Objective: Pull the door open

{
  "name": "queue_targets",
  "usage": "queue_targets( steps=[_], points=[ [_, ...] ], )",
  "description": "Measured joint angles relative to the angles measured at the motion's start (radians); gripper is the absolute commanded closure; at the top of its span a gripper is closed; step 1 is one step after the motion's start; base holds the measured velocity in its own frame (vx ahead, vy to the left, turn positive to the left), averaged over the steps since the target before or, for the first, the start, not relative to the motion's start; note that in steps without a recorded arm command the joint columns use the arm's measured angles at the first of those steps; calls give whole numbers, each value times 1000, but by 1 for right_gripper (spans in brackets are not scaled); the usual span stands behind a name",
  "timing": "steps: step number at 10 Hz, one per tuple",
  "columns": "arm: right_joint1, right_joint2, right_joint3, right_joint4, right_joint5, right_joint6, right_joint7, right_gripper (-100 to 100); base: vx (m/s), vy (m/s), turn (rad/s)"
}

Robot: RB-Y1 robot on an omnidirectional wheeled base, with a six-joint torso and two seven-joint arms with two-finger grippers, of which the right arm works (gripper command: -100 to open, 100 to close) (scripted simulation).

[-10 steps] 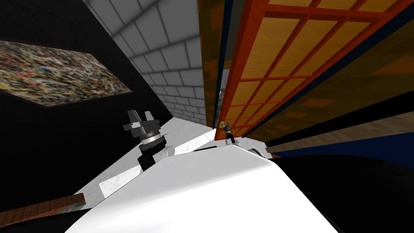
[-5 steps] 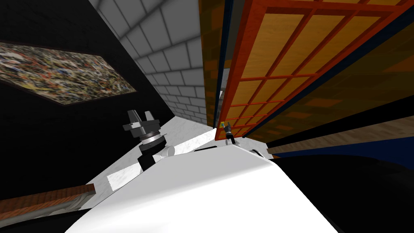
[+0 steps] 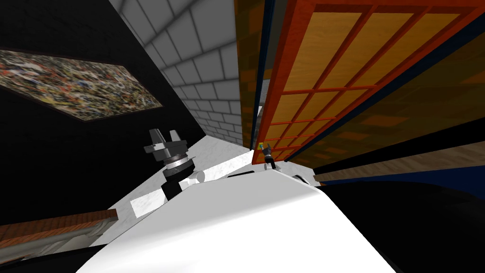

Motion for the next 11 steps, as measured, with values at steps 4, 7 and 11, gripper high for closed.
queue_targets(
  steps=[4, 7, 11],
  points=[
    [44, -3, 12, -90, -46, 41, -27, -100, -29, -16, 35],
    [20, -1, 24, -37, -67, 5, -59, -100, -18, -2, 54],
    [-2, 2, 41, 30, -80, -26, -100, -100, -8, -5, 11]
  ],
)
